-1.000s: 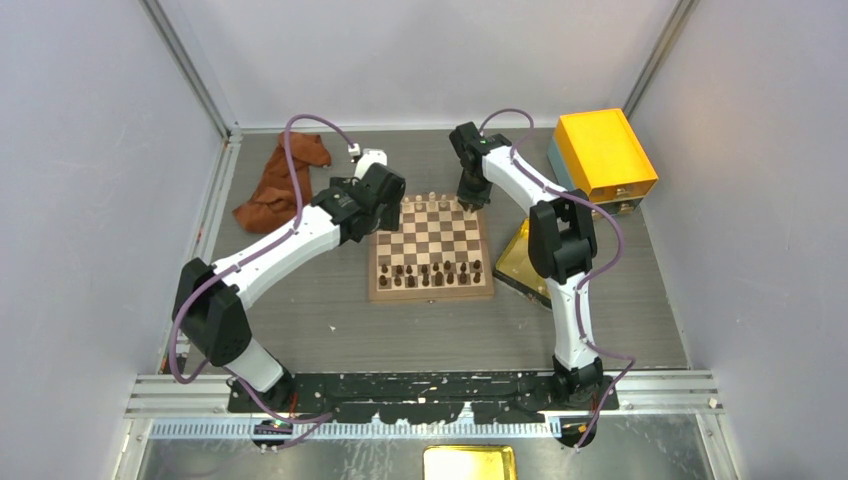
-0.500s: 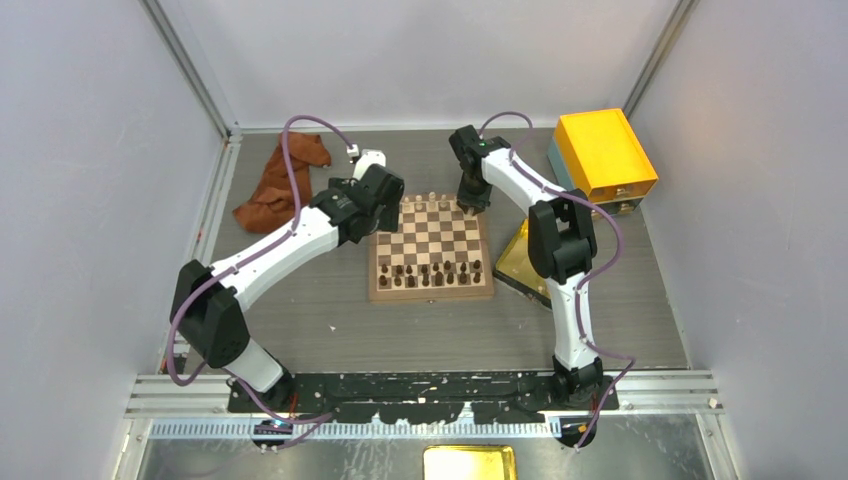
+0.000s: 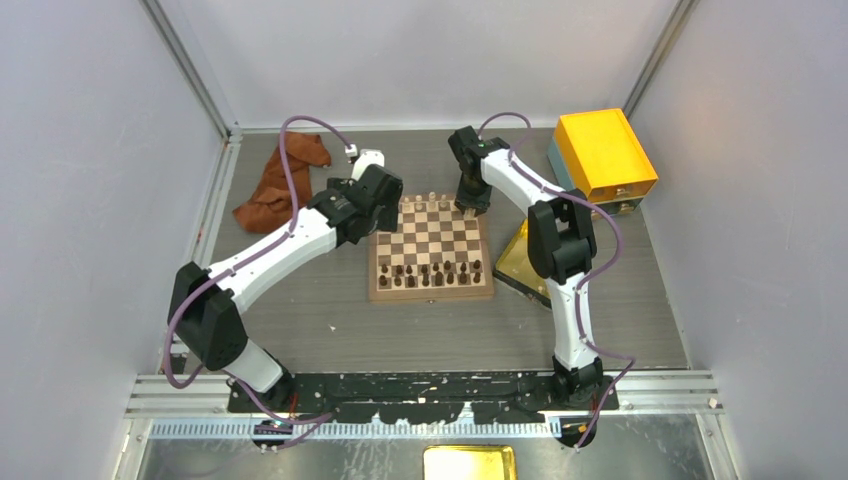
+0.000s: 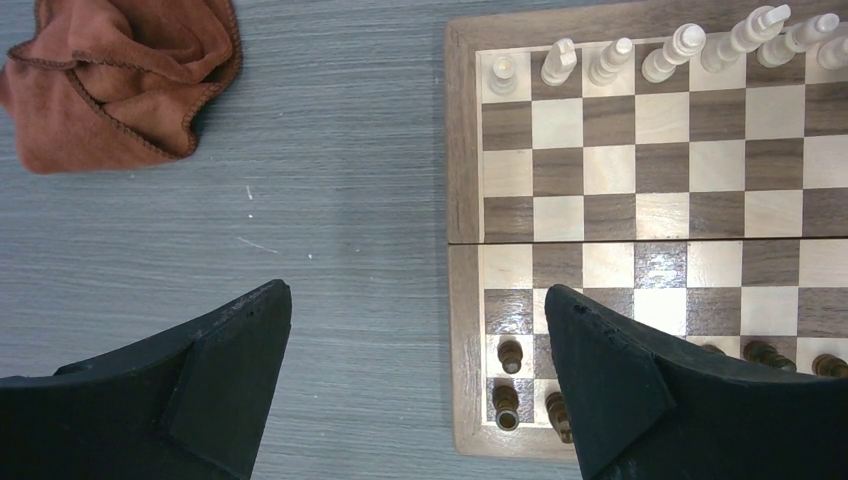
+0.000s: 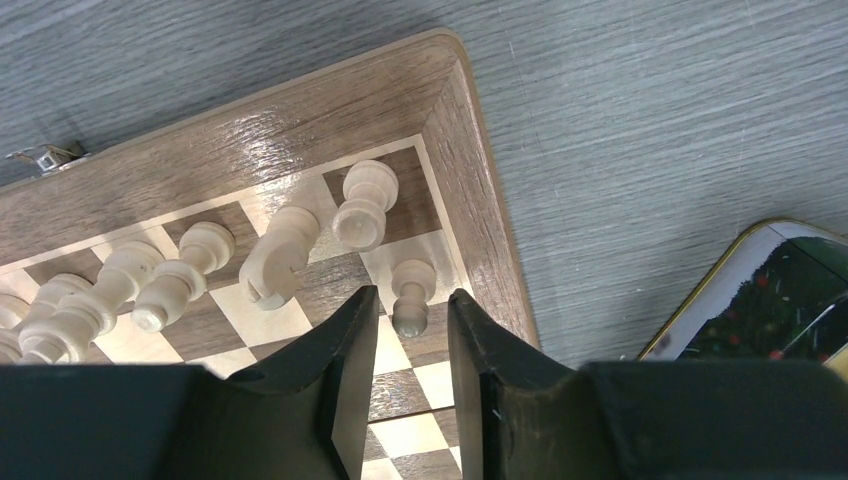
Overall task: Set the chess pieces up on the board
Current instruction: Place the chess piece on the chessboard.
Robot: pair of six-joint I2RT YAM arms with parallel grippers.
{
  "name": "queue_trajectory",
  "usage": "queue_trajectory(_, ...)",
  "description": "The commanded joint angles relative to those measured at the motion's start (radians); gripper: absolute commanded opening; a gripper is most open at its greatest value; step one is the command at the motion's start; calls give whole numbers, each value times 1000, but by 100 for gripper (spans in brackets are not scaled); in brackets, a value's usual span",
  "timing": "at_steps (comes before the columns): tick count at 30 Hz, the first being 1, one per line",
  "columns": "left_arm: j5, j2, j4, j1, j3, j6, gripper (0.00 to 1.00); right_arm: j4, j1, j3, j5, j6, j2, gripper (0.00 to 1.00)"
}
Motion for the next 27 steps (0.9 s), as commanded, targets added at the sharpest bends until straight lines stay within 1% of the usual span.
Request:
queue_trajectory(1,-10,-40,41,-4,0,-1,99,29,7,4,21,-22,-52,39)
queue_trajectory(21,-45,-75,34,-4,-6,-7,99,16,33,-9,57,-50,-171,39)
queue_trajectory(27,-54,-82,50,-4,12,6,100,19,39,-41,105,-51,-235,39)
